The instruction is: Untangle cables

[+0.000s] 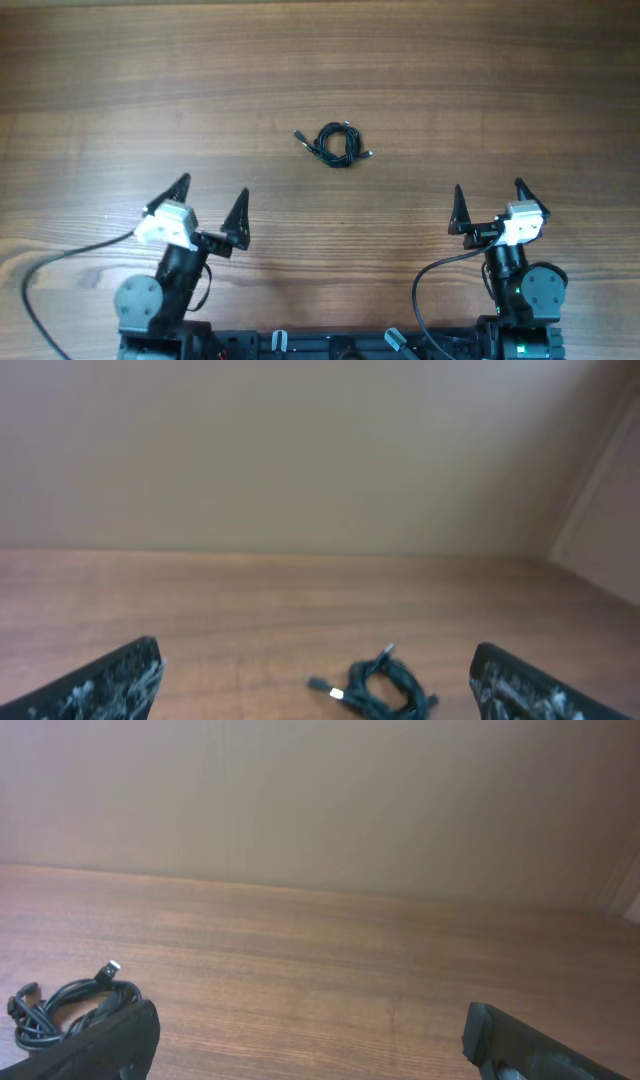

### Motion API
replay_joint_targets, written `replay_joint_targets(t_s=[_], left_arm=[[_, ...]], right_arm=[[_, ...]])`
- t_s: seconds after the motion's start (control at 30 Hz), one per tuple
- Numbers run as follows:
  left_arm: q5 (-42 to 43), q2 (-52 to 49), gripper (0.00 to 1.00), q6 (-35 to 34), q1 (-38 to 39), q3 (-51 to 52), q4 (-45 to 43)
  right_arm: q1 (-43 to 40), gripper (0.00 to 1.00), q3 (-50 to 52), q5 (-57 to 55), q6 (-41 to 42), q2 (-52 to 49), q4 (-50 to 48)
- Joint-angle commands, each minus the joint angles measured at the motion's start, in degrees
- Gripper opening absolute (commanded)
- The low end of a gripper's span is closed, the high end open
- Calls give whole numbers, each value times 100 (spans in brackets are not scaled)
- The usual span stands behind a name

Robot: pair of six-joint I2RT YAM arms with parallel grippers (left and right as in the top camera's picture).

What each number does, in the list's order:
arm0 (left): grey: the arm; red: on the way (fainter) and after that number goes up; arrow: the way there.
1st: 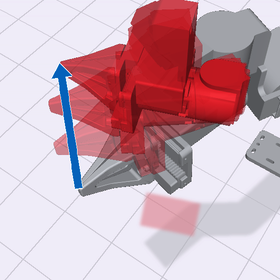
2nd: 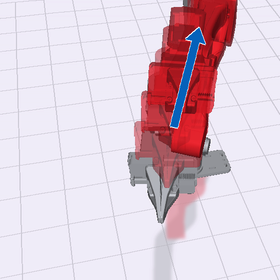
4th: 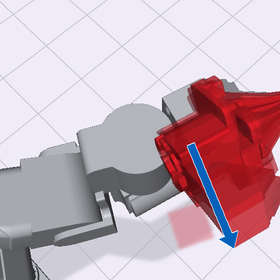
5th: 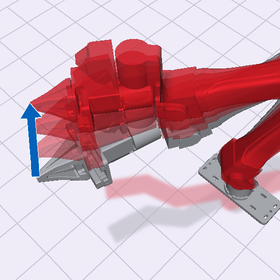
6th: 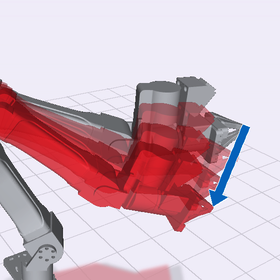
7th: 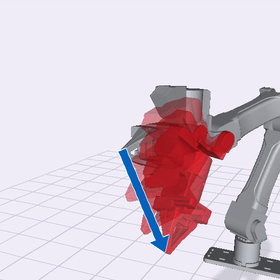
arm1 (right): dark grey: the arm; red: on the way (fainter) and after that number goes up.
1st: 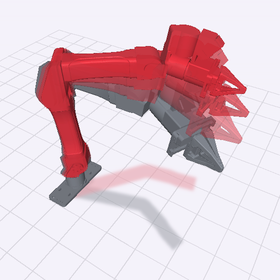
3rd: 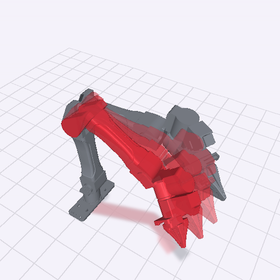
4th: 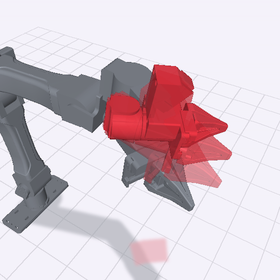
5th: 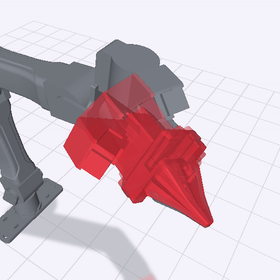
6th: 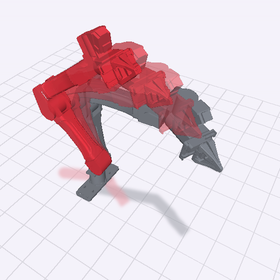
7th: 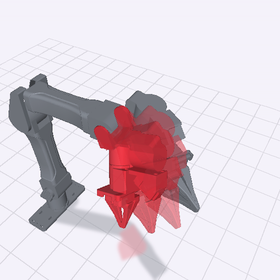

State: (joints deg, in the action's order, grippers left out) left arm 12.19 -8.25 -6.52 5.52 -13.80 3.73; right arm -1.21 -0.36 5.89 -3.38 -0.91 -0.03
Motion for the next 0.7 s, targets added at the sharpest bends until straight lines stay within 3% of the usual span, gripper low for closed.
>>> replay_joint_targets(t_s=[0.0, 0.13, 0.23, 0.33, 0.57, 0.67], left_arm=[[472, -1497, 100, -48, 17, -1416, 476], [675, -3626, 100, -15, 223, -3303, 1720], [-39, -5379, 100, 37, 769, -5042, 2887], [-245, -6905, 100, 181, 1412, -6159, 3027], [-245, -8985, 97, 420, 1626, -6201, 2267], [-243, -9628, 72, 1561, 1727, -6201, 2173]], right_arm=[[28, 100, 7, -81, -101, 11, -24], [28, 100, 7, -81, -103, 11, -22], [28, 100, 7, -81, -103, 11, -24], [28, 100, 7, -81, -103, 11, -22], [28, 100, 7, -81, -103, 11, -22], [28, 100, 7, -81, -101, 11, -24]])
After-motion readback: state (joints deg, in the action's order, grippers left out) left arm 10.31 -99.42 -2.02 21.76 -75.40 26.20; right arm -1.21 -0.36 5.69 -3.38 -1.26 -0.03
